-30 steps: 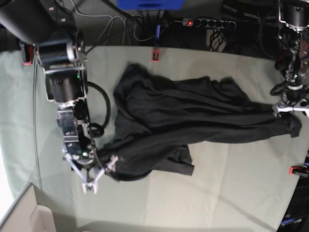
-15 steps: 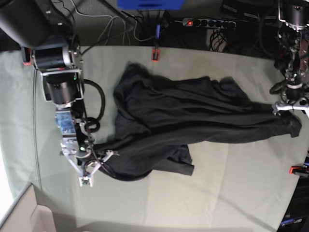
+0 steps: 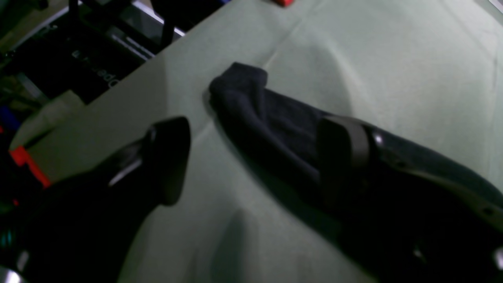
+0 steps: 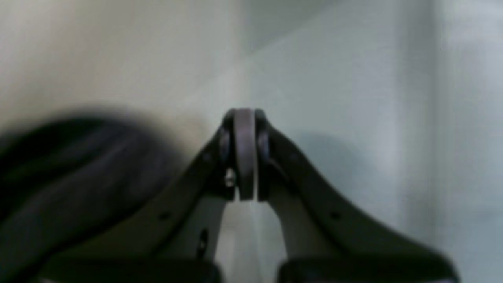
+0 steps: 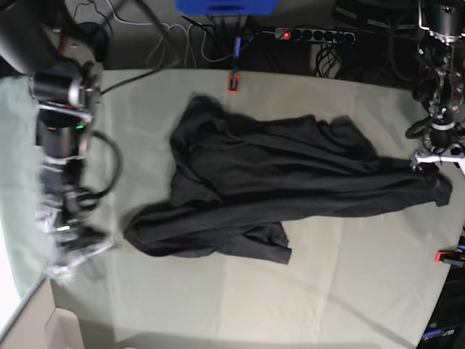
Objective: Layout the t-shirt on the table in an organized manner, then fold the t-shirt properly
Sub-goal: 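Grasp a shirt corner with the right gripper and pull it away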
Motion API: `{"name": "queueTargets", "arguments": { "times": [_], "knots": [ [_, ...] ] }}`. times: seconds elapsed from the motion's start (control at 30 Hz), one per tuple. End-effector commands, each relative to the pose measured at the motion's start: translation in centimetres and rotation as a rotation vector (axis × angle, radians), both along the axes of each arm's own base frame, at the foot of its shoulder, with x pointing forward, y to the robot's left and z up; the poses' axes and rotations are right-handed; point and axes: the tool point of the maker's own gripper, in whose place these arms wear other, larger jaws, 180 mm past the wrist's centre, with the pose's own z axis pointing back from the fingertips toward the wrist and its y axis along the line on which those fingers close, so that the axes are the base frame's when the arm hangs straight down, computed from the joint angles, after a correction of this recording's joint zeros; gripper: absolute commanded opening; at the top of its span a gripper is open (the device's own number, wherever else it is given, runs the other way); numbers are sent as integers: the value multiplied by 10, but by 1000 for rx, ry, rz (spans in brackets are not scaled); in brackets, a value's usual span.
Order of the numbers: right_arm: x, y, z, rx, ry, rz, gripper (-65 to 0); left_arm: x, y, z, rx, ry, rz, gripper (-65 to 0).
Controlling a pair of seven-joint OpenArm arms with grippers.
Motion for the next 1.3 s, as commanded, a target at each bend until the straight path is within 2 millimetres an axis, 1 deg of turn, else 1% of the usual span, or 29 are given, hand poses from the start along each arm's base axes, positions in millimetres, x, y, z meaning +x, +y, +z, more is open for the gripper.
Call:
{"name": "queueTargets", "arguments": {
  "times": [0.0,0.07,0.1,0.17,0.2,0.23,0.27,0.3,0.33,0.4,0.43,0.53,0.67,0.7,0.77,0.83,0.93,1.0,1.07,1.13,1.2,1.23,1.27],
  "knots": [
    [17,-27,41,-43,-94,-33,-650,8,8,19,39,-51,-2,-164],
    [14,-48,56,-63,-111,-66,-650,8,8,19,39,-51,-2,-163],
    [14,-52,61,-68,-118,-72,-650,9,8,19,39,-53,-2,-162],
    [14,-53,68,-73,-120,-71,-650,10,8,20,38,-56,-2,-161],
    [11,-51,67,-70,-109,-69,-650,11,8,20,38,-58,-2,-161],
    [7,-49,65,-64,-95,-68,-650,11,5,19,31,-58,-2,-161],
    [6,-36,61,-47,-87,-54,-650,11,3,17,24,-59,1,-161],
    [6,-19,56,-26,-76,-33,-650,10,1,16,20,-59,1,-161],
    [7,-7,53,-17,-67,-13,-639,10,1,16,20,-59,1,-161],
    [7,18,43,-11,-44,39,-578,10,0,15,15,-59,2,-161],
    [9,33,39,-12,-36,74,-535,10,0,14,15,-57,2,-162],
    [9,64,29,-22,-14,150,-398,8,0,13,15,-53,2,-162],
    [16,91,30,-37,-38,216,-228,7,0,12,17,-50,2,-163],
    [15,93,26,-38,-33,222,-202,7,0,12,17,-50,2,-163],
    [12,93,9,-28,9,220,-157,7,0,12,15,-50,2,-163],
    [12,93,-7,-15,46,217,-155,2,0,8,15,-38,2,-163],
    [1,92,-32,-2,92,211,-156,0,-2,8,15,-37,-2,-163],
    [1,92,-34,-5,72,210,-156,0,-2,8,14,-38,-3,-163],
    [-2,94,-38,-4,77,214,-177,1,-3,9,14,-41,-4,-163],
    [-6,95,-43,-1,87,215,-231,1,-3,9,14,-41,-4,-163],
    [-8,100,-45,6,86,219,-326,1,-3,9,14,-41,-4,-163],
    [-8,107,-46,16,87,224,-374,1,-3,9,14,-41,-4,-163],
    [-8,111,-47,21,90,229,-435,1,-3,9,14,-41,-4,-163]
  ]
}}
